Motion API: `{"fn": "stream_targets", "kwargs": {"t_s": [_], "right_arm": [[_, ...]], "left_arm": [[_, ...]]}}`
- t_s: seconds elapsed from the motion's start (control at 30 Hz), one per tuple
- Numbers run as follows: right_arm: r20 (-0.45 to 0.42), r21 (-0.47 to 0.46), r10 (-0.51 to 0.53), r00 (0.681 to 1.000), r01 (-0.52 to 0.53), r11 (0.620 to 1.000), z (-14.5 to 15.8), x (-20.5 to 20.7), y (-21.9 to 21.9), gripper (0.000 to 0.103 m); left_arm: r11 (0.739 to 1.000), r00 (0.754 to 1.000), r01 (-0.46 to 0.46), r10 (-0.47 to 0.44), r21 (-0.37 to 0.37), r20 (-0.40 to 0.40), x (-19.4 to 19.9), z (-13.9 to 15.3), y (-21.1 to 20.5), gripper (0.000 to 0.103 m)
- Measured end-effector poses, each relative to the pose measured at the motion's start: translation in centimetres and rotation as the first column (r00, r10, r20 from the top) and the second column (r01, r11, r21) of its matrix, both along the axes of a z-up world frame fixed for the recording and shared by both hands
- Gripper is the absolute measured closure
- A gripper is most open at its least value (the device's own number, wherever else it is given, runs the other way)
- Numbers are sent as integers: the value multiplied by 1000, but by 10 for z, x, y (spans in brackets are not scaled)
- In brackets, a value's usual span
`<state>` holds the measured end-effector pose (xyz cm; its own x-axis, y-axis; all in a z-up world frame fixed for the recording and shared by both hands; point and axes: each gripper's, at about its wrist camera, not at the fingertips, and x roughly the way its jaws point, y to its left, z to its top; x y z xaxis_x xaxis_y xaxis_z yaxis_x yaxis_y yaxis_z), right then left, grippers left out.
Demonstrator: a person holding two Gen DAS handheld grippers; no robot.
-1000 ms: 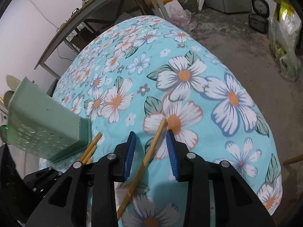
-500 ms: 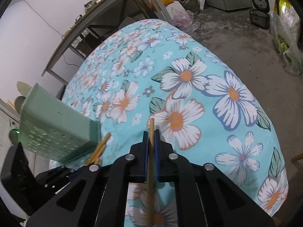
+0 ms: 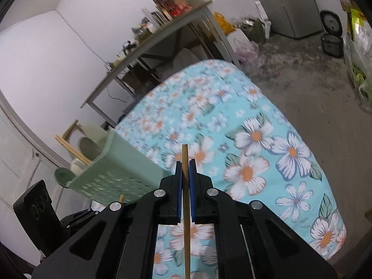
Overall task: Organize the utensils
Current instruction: 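Lift both held chopsticks and lower them into the green holder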
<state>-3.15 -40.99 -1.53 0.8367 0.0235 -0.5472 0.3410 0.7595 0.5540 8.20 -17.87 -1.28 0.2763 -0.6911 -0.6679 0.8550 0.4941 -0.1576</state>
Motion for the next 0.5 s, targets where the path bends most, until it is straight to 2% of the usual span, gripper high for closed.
{"fn": "stream_targets", "kwargs": {"t_s": [0.3, 0.5], "right_arm": [[53, -57, 18, 998, -15, 998, 23, -8, 20, 97], [72, -52, 28, 997, -24, 998, 27, -14, 26, 97]], "left_arm": [[988, 997, -72, 71, -137, -13, 3, 57, 48, 96], [962, 991, -133, 136, -238, -4, 10, 98, 84, 96]]}}
